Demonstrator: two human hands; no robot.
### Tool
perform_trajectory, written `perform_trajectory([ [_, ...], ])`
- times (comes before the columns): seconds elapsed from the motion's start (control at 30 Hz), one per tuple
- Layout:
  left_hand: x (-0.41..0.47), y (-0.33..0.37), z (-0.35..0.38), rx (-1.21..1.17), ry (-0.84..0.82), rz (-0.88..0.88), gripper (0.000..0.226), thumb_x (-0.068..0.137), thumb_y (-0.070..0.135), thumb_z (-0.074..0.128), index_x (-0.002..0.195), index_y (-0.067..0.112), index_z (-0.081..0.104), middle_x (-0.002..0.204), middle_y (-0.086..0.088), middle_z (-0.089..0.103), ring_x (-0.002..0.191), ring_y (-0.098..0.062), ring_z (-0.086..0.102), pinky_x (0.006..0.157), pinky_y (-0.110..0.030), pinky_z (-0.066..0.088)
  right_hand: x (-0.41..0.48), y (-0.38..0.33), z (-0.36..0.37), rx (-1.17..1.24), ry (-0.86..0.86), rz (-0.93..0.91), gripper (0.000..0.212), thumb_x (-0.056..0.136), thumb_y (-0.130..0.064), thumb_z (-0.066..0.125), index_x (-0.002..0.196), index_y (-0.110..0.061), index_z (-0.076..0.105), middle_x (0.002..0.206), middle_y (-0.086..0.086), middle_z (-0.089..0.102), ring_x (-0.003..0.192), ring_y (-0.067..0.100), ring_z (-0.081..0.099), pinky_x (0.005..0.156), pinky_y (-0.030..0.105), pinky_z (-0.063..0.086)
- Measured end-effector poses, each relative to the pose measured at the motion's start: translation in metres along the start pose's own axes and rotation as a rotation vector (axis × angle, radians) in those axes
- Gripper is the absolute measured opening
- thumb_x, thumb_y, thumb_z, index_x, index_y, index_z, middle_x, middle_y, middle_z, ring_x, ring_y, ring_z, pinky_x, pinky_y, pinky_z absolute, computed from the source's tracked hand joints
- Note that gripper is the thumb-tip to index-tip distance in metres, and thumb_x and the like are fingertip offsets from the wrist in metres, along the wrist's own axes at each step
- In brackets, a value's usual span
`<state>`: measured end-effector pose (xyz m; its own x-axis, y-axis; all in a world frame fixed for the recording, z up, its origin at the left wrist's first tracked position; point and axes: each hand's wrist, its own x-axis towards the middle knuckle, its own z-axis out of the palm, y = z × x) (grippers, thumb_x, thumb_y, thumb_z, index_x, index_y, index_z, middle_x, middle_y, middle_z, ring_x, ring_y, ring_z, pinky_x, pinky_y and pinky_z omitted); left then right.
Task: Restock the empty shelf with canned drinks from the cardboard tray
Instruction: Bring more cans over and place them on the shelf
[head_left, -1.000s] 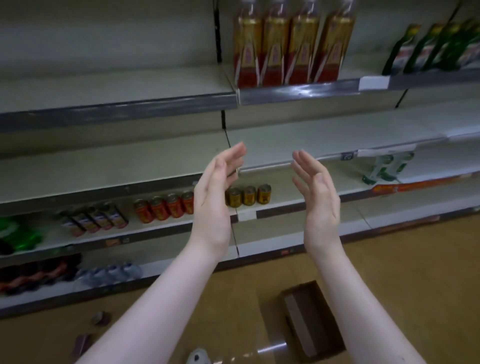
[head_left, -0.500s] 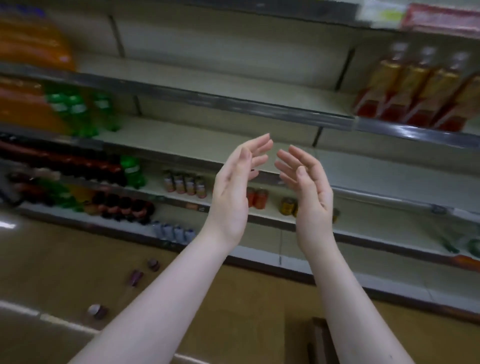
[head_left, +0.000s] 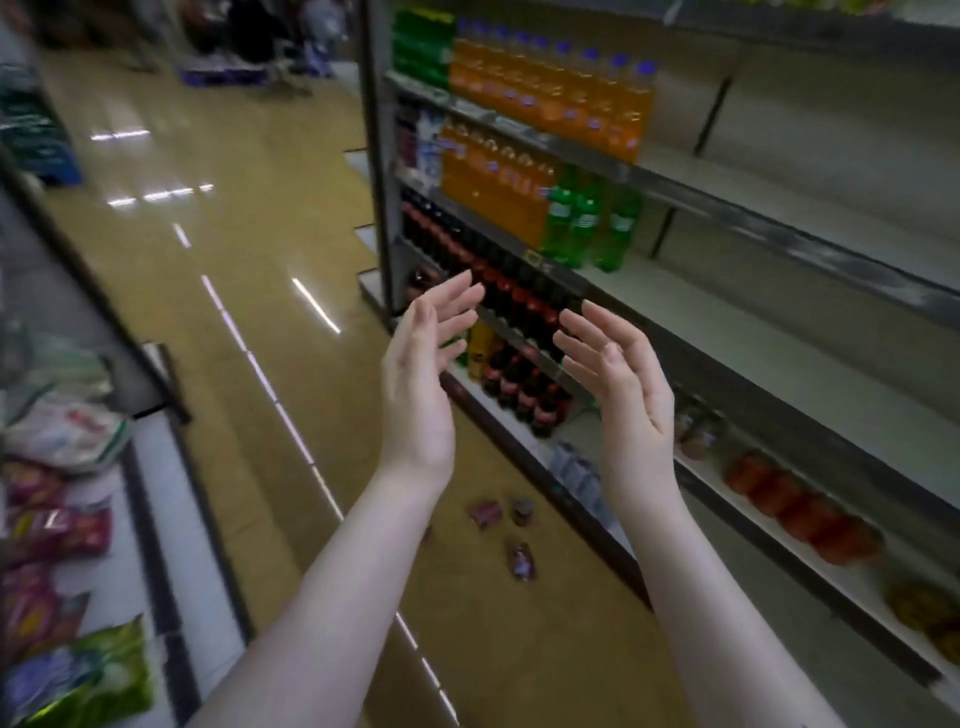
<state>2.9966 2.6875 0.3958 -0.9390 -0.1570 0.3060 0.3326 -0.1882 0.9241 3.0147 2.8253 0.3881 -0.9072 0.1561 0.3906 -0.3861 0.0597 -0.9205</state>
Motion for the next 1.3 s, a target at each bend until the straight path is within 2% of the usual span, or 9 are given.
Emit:
perform_trajectory([
  [0.2, 0.018, -0.016, -0.039, 0.046, 0.114, 0.008, 0.048, 0.095, 0.04, 0.023, 0.121, 0.02, 0.057, 0.121, 0.004, 0.064, 0.112, -0.011, 0.058, 0.1, -0.038, 0.044, 0.01, 0.018, 0.039, 0.052, -0.09, 0.024, 0.037, 0.094, -0.028, 0.036, 0.125, -0.018, 0.052, 0.126, -0.001, 0.06, 0.115, 0.011, 0.059, 0.099, 0.03, 0.048],
  [0.4, 0.035, -0.054, -0.008, 0.066, 0.104, -0.045, 0.041, 0.095, 0.037, 0.025, 0.112, 0.026, 0.06, 0.115, 0.005, 0.066, 0.109, -0.011, 0.06, 0.097, -0.035, 0.046, 0.045, 0.05, 0.008, 0.07, -0.047, 0.084, 0.038, 0.094, -0.026, 0.036, 0.125, -0.014, 0.053, 0.123, 0.002, 0.062, 0.112, 0.014, 0.061, 0.098, 0.036, 0.049],
  [0.53, 0.052, -0.093, 0.032, 0.087, 0.118, -0.096, 0.038, 0.094, 0.034, 0.028, 0.097, 0.025, 0.065, 0.102, 0.004, 0.07, 0.101, -0.014, 0.063, 0.091, -0.032, 0.048, 0.078, 0.09, -0.028, 0.091, -0.01, 0.139, 0.033, 0.094, -0.025, 0.036, 0.119, -0.016, 0.055, 0.117, 0.005, 0.065, 0.107, 0.016, 0.063, 0.095, 0.038, 0.051],
  [0.7, 0.091, -0.15, 0.095, 0.178, -0.025, -0.207, 0.033, 0.094, 0.026, 0.036, 0.094, 0.015, 0.067, 0.096, -0.003, 0.07, 0.096, -0.015, 0.065, 0.088, -0.027, 0.05, 0.129, 0.151, -0.076, 0.081, 0.006, 0.264, 0.03, 0.094, -0.024, 0.038, 0.113, -0.014, 0.058, 0.104, 0.008, 0.068, 0.095, 0.02, 0.066, 0.087, 0.034, 0.054],
  [0.83, 0.118, -0.21, 0.126, 0.171, -0.076, -0.29, 0.029, 0.097, 0.017, 0.038, 0.099, 0.007, 0.065, 0.097, -0.006, 0.068, 0.097, -0.015, 0.064, 0.086, -0.022, 0.05, 0.159, 0.213, -0.099, 0.056, 0.006, 0.373, 0.029, 0.095, -0.024, 0.039, 0.112, -0.011, 0.059, 0.104, 0.011, 0.067, 0.096, 0.022, 0.066, 0.087, 0.033, 0.054],
  [0.97, 0.136, -0.275, 0.113, 0.161, -0.019, -0.415, 0.027, 0.096, 0.022, 0.041, 0.095, 0.013, 0.066, 0.095, -0.007, 0.069, 0.096, -0.02, 0.065, 0.085, -0.027, 0.051, 0.167, 0.278, -0.103, 0.045, 0.015, 0.508, 0.031, 0.096, -0.025, 0.039, 0.114, -0.008, 0.059, 0.105, 0.014, 0.067, 0.094, 0.025, 0.066, 0.083, 0.03, 0.054],
  [1.07, 0.144, -0.331, 0.086, 0.173, 0.037, -0.525, 0.025, 0.094, 0.023, 0.044, 0.093, 0.012, 0.066, 0.095, -0.007, 0.07, 0.093, -0.02, 0.066, 0.083, -0.026, 0.051, 0.163, 0.337, -0.095, 0.011, 0.049, 0.642, 0.026, 0.096, -0.025, 0.04, 0.107, -0.015, 0.061, 0.102, 0.013, 0.068, 0.092, 0.026, 0.066, 0.083, 0.033, 0.054],
  [1.2, 0.148, -0.412, 0.04, 0.187, 0.057, -0.648, 0.032, 0.088, 0.027, 0.046, 0.093, 0.004, 0.067, 0.092, -0.007, 0.07, 0.089, -0.016, 0.065, 0.078, -0.02, 0.05, 0.153, 0.421, -0.077, -0.091, 0.109, 0.788, 0.023, 0.099, -0.015, 0.038, 0.1, -0.021, 0.06, 0.095, 0.005, 0.068, 0.084, 0.014, 0.067, 0.076, 0.025, 0.055],
  [1.3, 0.149, -0.478, 0.001, 0.219, 0.032, -0.714, 0.029, 0.089, 0.028, 0.047, 0.092, 0.008, 0.068, 0.091, -0.004, 0.07, 0.089, -0.017, 0.063, 0.083, -0.032, 0.049, 0.142, 0.487, -0.059, -0.16, 0.159, 0.86, 0.023, 0.099, -0.016, 0.039, 0.097, -0.025, 0.061, 0.096, 0.004, 0.068, 0.084, 0.016, 0.066, 0.076, 0.025, 0.055],
])
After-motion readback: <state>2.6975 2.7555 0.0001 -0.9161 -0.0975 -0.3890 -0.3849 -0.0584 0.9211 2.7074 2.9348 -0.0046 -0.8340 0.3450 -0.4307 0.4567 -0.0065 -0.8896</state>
